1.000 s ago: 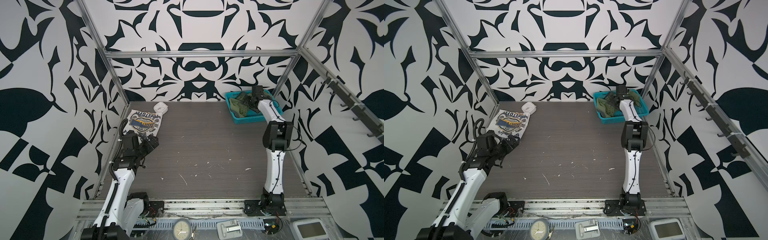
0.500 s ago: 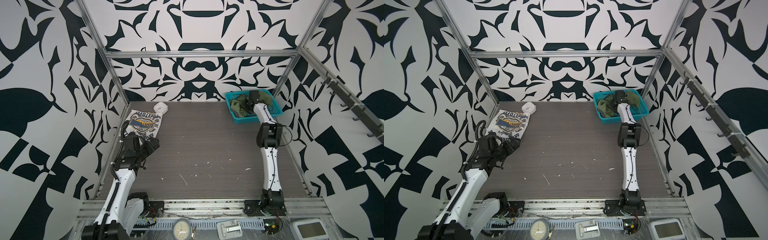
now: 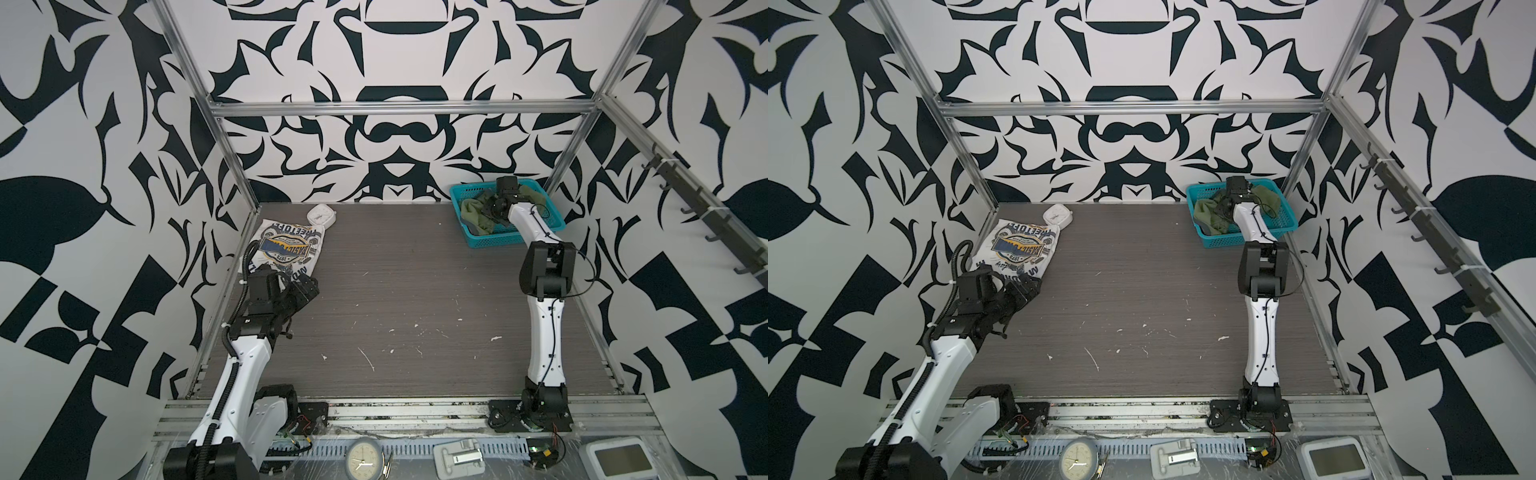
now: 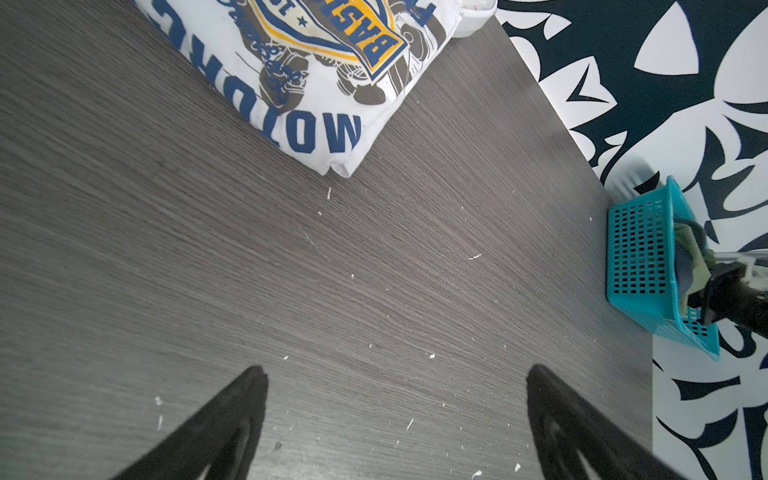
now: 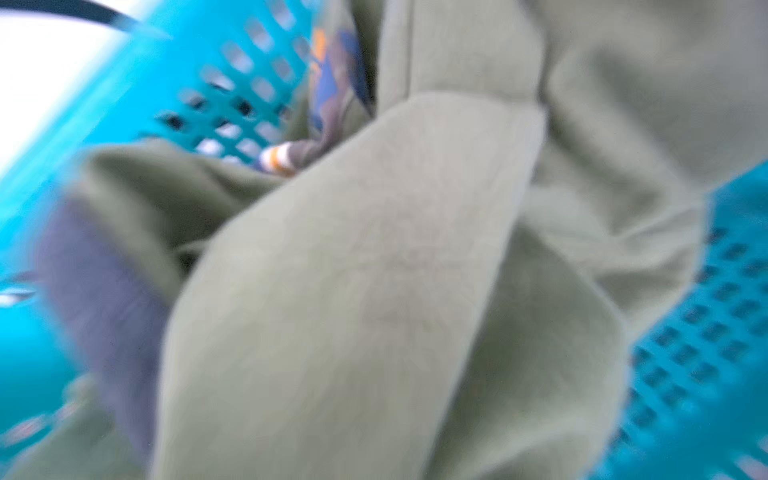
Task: Fold and stack the tank tops
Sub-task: 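Grasp the green tank top in the teal basket with the right gripper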
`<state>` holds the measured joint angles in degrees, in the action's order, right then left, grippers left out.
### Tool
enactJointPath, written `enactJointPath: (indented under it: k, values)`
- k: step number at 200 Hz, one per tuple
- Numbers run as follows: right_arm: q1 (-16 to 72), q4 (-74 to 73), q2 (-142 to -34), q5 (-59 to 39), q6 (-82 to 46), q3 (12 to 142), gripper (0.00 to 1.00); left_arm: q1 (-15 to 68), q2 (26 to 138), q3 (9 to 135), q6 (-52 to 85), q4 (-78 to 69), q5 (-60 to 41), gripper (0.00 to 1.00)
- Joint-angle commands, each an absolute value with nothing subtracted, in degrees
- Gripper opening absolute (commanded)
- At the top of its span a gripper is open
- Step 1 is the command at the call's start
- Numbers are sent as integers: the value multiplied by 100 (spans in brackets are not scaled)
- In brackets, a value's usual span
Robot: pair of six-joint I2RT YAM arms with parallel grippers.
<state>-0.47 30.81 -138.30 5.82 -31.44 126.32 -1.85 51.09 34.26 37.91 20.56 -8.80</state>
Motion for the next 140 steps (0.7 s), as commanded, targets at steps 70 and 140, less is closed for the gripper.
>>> enactJointPath:
  k: [70,140]
  values:
    - [315,2391,-11455,1244,-2689,11659,0,-182,4939,3302,3788,2128,-935,100]
    - [1042,2735,-9951,1579,-1971,12207,0,-185,5009,3303,3859,2094,-1055,100]
